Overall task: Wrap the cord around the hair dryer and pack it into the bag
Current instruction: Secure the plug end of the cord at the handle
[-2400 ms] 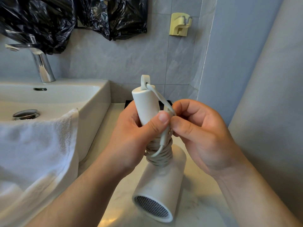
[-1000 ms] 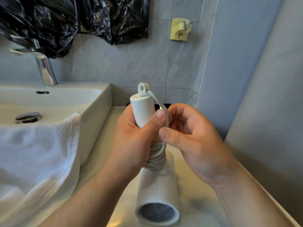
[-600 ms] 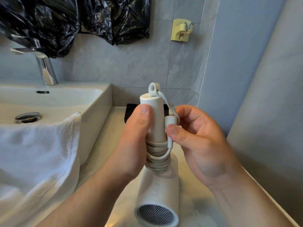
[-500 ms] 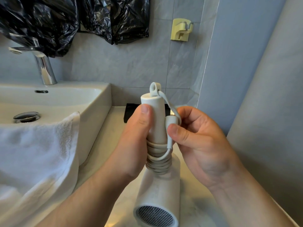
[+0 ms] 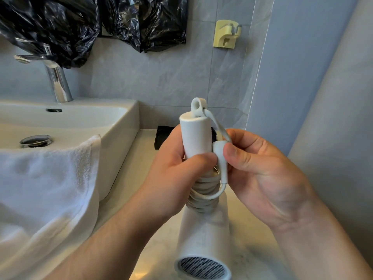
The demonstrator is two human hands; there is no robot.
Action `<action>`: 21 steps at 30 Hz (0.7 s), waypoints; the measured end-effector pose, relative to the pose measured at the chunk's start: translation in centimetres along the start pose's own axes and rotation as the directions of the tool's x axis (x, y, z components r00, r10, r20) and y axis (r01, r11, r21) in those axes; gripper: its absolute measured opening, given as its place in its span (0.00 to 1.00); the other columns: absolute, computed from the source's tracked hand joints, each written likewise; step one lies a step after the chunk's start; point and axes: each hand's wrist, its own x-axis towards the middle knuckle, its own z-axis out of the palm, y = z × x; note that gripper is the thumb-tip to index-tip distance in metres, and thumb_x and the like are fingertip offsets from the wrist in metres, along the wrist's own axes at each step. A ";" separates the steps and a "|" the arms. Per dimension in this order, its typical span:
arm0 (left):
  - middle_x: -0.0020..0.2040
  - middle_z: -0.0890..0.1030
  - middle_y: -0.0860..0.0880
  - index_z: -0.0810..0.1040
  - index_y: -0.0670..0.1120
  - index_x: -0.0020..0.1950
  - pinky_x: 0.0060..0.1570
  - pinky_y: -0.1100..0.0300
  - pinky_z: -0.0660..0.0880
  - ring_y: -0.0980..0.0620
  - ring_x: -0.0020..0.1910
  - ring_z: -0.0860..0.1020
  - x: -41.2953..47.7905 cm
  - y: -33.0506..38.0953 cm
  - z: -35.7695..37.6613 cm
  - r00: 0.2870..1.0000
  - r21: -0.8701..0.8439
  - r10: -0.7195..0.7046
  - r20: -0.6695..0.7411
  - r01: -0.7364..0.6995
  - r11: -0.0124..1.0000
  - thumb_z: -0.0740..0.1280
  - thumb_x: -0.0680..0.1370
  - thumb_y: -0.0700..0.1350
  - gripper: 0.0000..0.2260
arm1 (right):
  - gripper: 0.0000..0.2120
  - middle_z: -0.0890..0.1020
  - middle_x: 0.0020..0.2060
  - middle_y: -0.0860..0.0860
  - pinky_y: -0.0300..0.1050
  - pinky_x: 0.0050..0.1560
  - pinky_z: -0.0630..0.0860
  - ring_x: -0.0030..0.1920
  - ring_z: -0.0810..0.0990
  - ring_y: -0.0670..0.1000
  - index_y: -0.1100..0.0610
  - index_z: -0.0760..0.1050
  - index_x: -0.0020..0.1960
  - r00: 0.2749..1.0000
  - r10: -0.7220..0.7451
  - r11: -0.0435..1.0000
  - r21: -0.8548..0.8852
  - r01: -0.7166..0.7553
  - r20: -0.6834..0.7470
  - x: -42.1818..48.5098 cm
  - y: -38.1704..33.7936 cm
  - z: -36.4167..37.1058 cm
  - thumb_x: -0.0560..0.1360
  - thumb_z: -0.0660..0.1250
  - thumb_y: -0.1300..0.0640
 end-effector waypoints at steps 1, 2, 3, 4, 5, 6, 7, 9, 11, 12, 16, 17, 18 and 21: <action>0.42 0.77 0.33 0.77 0.45 0.47 0.40 0.44 0.75 0.43 0.40 0.77 0.0 0.0 -0.1 1.000 -0.011 -0.003 0.010 0.003 1.000 0.65 0.66 0.48 0.12 | 0.18 0.80 0.41 0.58 0.44 0.46 0.76 0.43 0.77 0.56 0.60 0.79 0.46 1.000 0.014 1.000 0.011 -0.014 0.007 -0.1 -0.1 -0.1 0.59 0.79 0.58; 0.42 0.77 0.33 0.76 0.44 0.48 0.40 0.43 0.74 0.42 0.40 0.76 0.0 0.0 -0.1 1.000 -0.025 -0.006 0.024 0.006 1.000 0.66 0.66 0.48 0.13 | 0.20 0.80 0.41 0.58 0.44 0.46 0.77 0.42 0.78 0.56 0.60 0.78 0.46 1.000 0.026 0.999 0.022 -0.026 0.012 -0.1 -0.2 -0.2 0.58 0.80 0.58; 0.41 0.77 0.35 0.76 0.43 0.48 0.40 0.43 0.74 0.42 0.40 0.76 0.0 0.1 -0.1 0.999 -0.035 -0.004 0.039 0.006 0.999 0.66 0.67 0.48 0.13 | 0.20 0.80 0.40 0.58 0.44 0.45 0.77 0.42 0.78 0.56 0.60 0.78 0.45 0.999 0.034 0.999 0.032 -0.034 0.014 -0.2 -0.3 -0.2 0.57 0.81 0.58; 0.40 0.77 0.38 0.76 0.43 0.49 0.40 0.44 0.73 0.42 0.40 0.76 0.1 0.1 -0.1 0.999 -0.039 0.000 0.048 0.002 0.999 0.66 0.68 0.48 0.13 | 0.20 0.81 0.39 0.57 0.43 0.45 0.77 0.41 0.79 0.55 0.60 0.78 0.44 0.999 0.037 0.998 0.042 -0.038 0.015 -0.2 -0.3 -0.3 0.56 0.81 0.58; 0.40 0.77 0.39 0.75 0.42 0.49 0.40 0.45 0.73 0.42 0.39 0.76 0.1 0.0 0.0 0.999 -0.038 0.003 0.049 -0.001 0.999 0.66 0.68 0.48 0.14 | 0.19 0.82 0.38 0.56 0.42 0.44 0.77 0.40 0.79 0.55 0.59 0.78 0.42 0.999 0.036 0.998 0.054 -0.037 0.014 -0.2 -0.4 -0.3 0.55 0.81 0.59; 0.40 0.77 0.40 0.75 0.42 0.49 0.40 0.45 0.73 0.43 0.40 0.76 0.2 0.0 0.1 0.999 -0.038 0.003 0.046 -0.001 0.999 0.66 0.68 0.48 0.14 | 0.18 0.82 0.37 0.56 0.41 0.44 0.77 0.39 0.80 0.54 0.59 0.79 0.40 0.999 0.030 0.997 0.065 -0.031 0.010 -0.3 -0.4 -0.3 0.54 0.81 0.59; 0.40 0.77 0.41 0.75 0.40 0.50 0.41 0.46 0.73 0.43 0.40 0.76 0.2 0.0 0.1 0.999 -0.037 0.003 0.046 -0.001 0.999 0.67 0.68 0.48 0.15 | 0.17 0.82 0.36 0.55 0.41 0.44 0.77 0.38 0.80 0.53 0.58 0.79 0.39 1.000 0.022 0.997 0.071 -0.022 0.003 -0.4 -0.5 -0.2 0.54 0.81 0.59; 0.41 0.77 0.42 0.74 0.38 0.51 0.41 0.48 0.74 0.45 0.41 0.76 0.3 -0.1 0.3 0.998 -0.030 0.003 0.058 -0.002 1.000 0.67 0.68 0.48 0.18 | 0.15 0.81 0.35 0.55 0.40 0.43 0.77 0.37 0.79 0.52 0.57 0.78 0.37 1.000 0.002 0.998 0.058 -0.002 -0.011 -0.5 -0.6 0.0 0.55 0.80 0.59; 0.41 0.77 0.43 0.74 0.39 0.52 0.42 0.51 0.75 0.46 0.42 0.77 0.3 -0.1 0.4 0.998 -0.023 -0.006 0.060 0.007 1.000 0.67 0.68 0.49 0.18 | 0.11 0.80 0.34 0.54 0.39 0.41 0.76 0.37 0.77 0.52 0.56 0.78 0.36 0.999 -0.019 0.999 0.036 0.021 -0.035 -0.6 -0.7 0.4 0.56 0.77 0.60; 0.41 0.77 0.43 0.74 0.39 0.52 0.42 0.51 0.75 0.46 0.42 0.77 0.3 0.0 0.4 0.999 -0.022 -0.009 0.053 0.010 1.000 0.67 0.67 0.49 0.18 | 0.09 0.80 0.34 0.54 0.39 0.41 0.76 0.36 0.77 0.52 0.56 0.78 0.35 0.998 -0.033 0.999 0.024 0.035 -0.052 -0.6 -0.7 0.6 0.56 0.76 0.60; 0.39 0.78 0.43 0.76 0.42 0.49 0.41 0.48 0.76 0.46 0.40 0.77 0.4 -0.1 0.3 1.000 -0.043 -0.016 0.025 0.017 0.999 0.68 0.68 0.48 0.14 | 0.05 0.78 0.32 0.54 0.39 0.40 0.74 0.36 0.75 0.51 0.53 0.78 0.32 0.992 -0.085 0.996 -0.031 0.083 -0.097 -0.6 -0.5 1.2 0.58 0.72 0.60; 0.38 0.78 0.44 0.76 0.43 0.48 0.40 0.49 0.76 0.46 0.39 0.78 0.3 -0.2 0.3 1.000 -0.047 -0.018 0.016 0.019 0.999 0.69 0.68 0.46 0.12 | 0.05 0.78 0.32 0.53 0.39 0.40 0.74 0.36 0.74 0.51 0.54 0.78 0.32 0.990 -0.095 0.995 -0.040 0.091 -0.105 -0.5 -0.4 1.2 0.58 0.72 0.59; 0.37 0.79 0.46 0.76 0.43 0.47 0.39 0.52 0.76 0.48 0.38 0.78 0.3 -0.3 0.4 1.000 -0.057 -0.024 0.001 0.024 0.998 0.70 0.68 0.44 0.10 | 0.05 0.78 0.33 0.53 0.39 0.40 0.73 0.36 0.74 0.51 0.54 0.78 0.33 0.988 -0.103 0.994 -0.048 0.098 -0.116 -0.5 -0.2 1.2 0.58 0.72 0.59; 0.35 0.79 0.49 0.77 0.46 0.44 0.38 0.56 0.76 0.51 0.37 0.78 0.3 -0.6 0.6 0.999 -0.058 -0.029 -0.046 0.027 0.998 0.70 0.70 0.44 0.06 | 0.05 0.79 0.33 0.53 0.42 0.42 0.73 0.37 0.75 0.51 0.53 0.78 0.33 0.976 -0.157 0.986 -0.075 0.147 -0.149 -0.1 0.5 1.2 0.59 0.72 0.57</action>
